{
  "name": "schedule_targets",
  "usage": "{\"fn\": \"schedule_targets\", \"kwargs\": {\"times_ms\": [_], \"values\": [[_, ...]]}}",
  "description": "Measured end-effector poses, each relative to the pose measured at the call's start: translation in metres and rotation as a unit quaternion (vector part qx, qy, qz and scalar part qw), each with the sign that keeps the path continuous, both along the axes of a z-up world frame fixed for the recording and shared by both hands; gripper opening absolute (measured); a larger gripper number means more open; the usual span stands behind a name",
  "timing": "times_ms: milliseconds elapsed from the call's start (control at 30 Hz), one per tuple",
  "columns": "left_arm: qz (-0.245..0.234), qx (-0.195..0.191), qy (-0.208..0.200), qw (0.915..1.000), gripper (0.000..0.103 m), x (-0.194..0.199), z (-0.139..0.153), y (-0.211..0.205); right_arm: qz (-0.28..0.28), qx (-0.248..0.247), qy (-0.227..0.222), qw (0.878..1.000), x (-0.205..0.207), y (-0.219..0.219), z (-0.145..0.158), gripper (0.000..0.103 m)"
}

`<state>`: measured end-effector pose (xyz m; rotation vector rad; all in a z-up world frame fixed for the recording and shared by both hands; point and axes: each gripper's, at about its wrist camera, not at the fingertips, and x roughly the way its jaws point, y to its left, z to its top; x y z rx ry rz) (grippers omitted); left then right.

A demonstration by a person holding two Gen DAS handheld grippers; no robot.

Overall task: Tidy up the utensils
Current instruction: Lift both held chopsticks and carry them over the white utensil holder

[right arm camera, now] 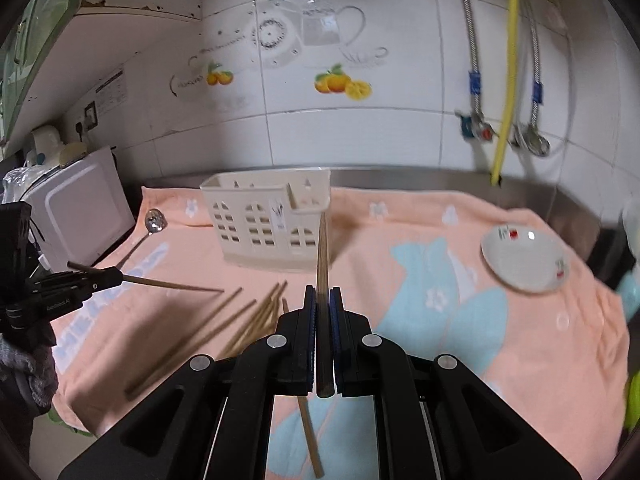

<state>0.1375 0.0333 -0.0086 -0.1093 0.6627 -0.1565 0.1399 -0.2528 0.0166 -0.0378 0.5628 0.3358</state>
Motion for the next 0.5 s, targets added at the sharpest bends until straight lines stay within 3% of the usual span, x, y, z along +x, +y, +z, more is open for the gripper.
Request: {"fn": "schedule_targets", "kwargs": {"times_ms": [133, 267, 367, 500], "values": [[-0.005, 0.004, -0.011, 0.9999, 0.006, 0.005, 0.015, 0.000, 0.010, -0.027, -0.006, 1.000, 0.005, 0.006, 0.013, 0.007], [-0.011, 0.009, -0.019, 0.9997, 0.006, 0.009, 0.024, -0.003, 0.020, -0.023, 0.000, 1.000, 0.011, 0.006, 0.024, 0.007], [-0.013, 0.012, -0.023, 0.9996, 0.006, 0.011, 0.029, -0.005, 0.030, -0.035, 0.020, 0.999, 0.016, 0.010, 0.021, 0.007], [-0.013, 0.013, -0.032, 0.9993, 0.006, 0.012, 0.038, -0.008, 0.023, -0.053, 0.007, 0.998, 0.017, 0.011, 0.021, 0.007]]}}
